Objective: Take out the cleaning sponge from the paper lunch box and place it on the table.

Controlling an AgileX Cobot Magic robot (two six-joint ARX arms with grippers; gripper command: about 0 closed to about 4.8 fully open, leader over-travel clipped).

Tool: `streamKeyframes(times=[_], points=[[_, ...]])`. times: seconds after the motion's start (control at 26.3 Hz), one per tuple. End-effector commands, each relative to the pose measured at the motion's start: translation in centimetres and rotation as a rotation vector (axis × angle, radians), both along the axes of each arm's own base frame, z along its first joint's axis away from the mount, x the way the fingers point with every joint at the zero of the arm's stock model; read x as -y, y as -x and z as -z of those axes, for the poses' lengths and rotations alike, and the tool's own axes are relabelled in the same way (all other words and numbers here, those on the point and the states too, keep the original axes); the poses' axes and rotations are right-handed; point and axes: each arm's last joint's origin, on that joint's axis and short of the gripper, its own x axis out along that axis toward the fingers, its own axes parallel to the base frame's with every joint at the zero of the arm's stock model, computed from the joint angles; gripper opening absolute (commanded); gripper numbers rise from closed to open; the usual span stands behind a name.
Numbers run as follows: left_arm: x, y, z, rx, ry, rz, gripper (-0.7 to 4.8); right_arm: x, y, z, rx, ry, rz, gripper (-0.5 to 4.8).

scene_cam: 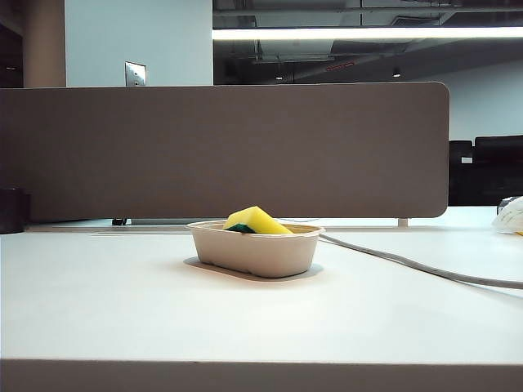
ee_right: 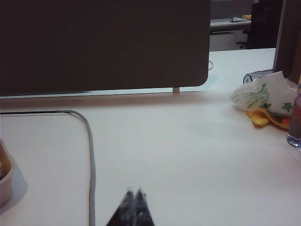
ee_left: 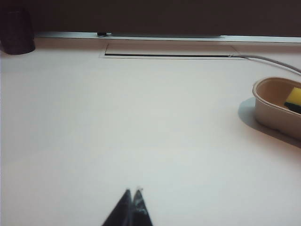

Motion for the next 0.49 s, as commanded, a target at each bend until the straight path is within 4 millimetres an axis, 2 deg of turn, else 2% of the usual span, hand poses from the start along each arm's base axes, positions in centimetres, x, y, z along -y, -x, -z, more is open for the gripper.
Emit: streamKeyframes(times=[0.04,0.38,0.49], points=[[0.02,-0.02,-0.10,0.008,-0.001,0.004,-0.05,-0.02,0.04,-0.27,0.017,0.001,-0.004,-0.05],[0.16,-0.01,-0.10,0.008,-0.001,0.018,-0.05,-0.09,0.05,-0.30,0.018,-0.009,-0.030,-0.05],[0.91,0.04,-0.10,0.008,-0.001,0.096,-0.05,-0.31,0.09,-0.35,0.003,-0.157,-0.119,-0.05]])
